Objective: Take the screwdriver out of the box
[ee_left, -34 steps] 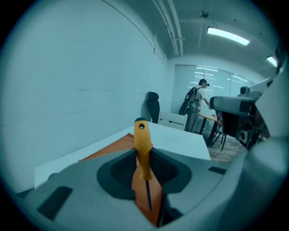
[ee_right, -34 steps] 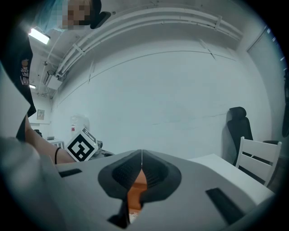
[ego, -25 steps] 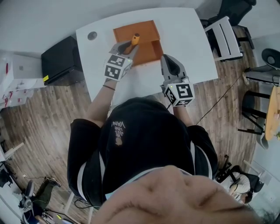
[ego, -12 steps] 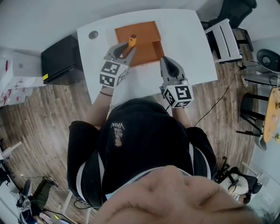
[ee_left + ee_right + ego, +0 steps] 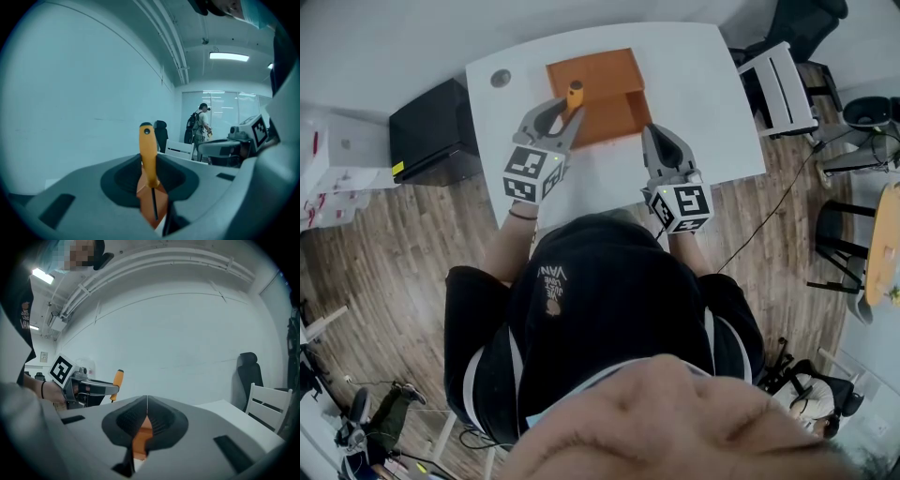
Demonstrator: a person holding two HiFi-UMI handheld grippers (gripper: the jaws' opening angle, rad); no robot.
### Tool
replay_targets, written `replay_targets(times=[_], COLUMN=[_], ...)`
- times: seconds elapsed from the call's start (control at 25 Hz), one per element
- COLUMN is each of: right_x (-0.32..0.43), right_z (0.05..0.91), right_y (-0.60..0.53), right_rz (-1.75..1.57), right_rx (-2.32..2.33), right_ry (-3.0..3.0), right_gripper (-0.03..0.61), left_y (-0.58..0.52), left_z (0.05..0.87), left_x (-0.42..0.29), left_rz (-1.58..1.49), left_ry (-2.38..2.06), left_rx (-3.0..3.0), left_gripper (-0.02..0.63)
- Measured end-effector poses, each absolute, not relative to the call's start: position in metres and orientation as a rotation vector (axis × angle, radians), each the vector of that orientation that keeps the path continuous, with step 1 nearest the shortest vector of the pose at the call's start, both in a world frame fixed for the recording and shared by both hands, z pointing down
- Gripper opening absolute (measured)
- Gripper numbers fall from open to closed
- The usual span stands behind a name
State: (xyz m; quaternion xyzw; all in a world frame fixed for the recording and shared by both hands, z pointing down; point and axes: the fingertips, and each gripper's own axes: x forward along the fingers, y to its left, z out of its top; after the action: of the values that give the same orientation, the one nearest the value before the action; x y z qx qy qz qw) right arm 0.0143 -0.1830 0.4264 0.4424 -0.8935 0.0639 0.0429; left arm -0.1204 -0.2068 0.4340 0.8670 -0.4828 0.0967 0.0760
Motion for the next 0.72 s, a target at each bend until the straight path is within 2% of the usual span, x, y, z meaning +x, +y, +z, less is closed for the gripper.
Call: replay_targets(times=[0.72], right_x=[0.011], right_z=[0.430], right_y=[-0.184], right_rz=[0.191], right_rx=[1.344], right_ry=[-2.731], right_gripper=[0.012], left_y=[-0.187], left_z=[0.421], left_x=[-0.129], left_rz=[0.213], left_ry=[-1.504], left_rx=[2.610], left_gripper=[0.103])
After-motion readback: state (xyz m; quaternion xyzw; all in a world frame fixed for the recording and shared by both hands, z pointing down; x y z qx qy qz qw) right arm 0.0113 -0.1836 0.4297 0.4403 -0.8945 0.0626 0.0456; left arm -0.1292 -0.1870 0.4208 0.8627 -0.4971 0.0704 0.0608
